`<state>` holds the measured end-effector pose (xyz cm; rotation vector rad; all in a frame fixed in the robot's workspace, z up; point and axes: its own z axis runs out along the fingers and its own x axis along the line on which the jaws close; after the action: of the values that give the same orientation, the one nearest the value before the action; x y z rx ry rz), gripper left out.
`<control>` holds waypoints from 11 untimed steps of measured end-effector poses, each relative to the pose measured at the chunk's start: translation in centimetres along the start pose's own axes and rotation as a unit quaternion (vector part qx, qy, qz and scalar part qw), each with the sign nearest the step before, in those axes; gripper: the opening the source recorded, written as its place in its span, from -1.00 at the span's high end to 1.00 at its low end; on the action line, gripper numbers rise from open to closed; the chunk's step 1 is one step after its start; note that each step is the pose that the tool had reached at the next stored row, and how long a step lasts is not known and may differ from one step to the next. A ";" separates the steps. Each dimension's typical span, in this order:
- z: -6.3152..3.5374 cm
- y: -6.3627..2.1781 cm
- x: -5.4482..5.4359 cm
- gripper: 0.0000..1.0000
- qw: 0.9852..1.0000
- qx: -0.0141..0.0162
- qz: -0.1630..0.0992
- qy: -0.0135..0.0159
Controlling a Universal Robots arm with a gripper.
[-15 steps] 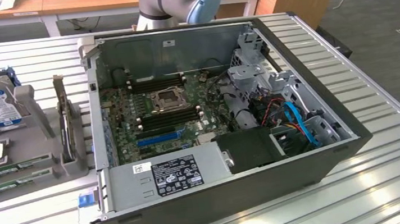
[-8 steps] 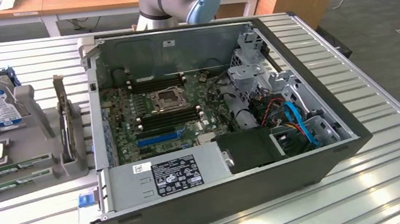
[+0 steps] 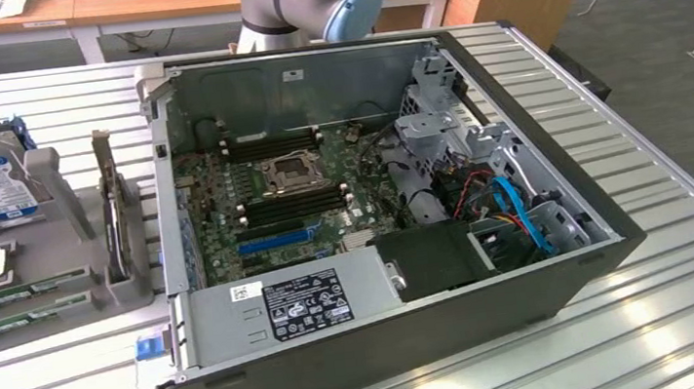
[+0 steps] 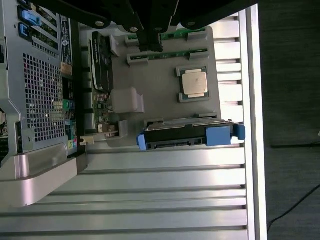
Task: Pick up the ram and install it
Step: 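Reach for the ram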
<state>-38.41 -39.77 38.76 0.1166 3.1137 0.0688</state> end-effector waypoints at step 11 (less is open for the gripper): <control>-0.03 -0.62 0.0 0.80 1.000 0.000 0.000 0.000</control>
<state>-38.42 -40.39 38.76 0.1167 3.1138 0.0688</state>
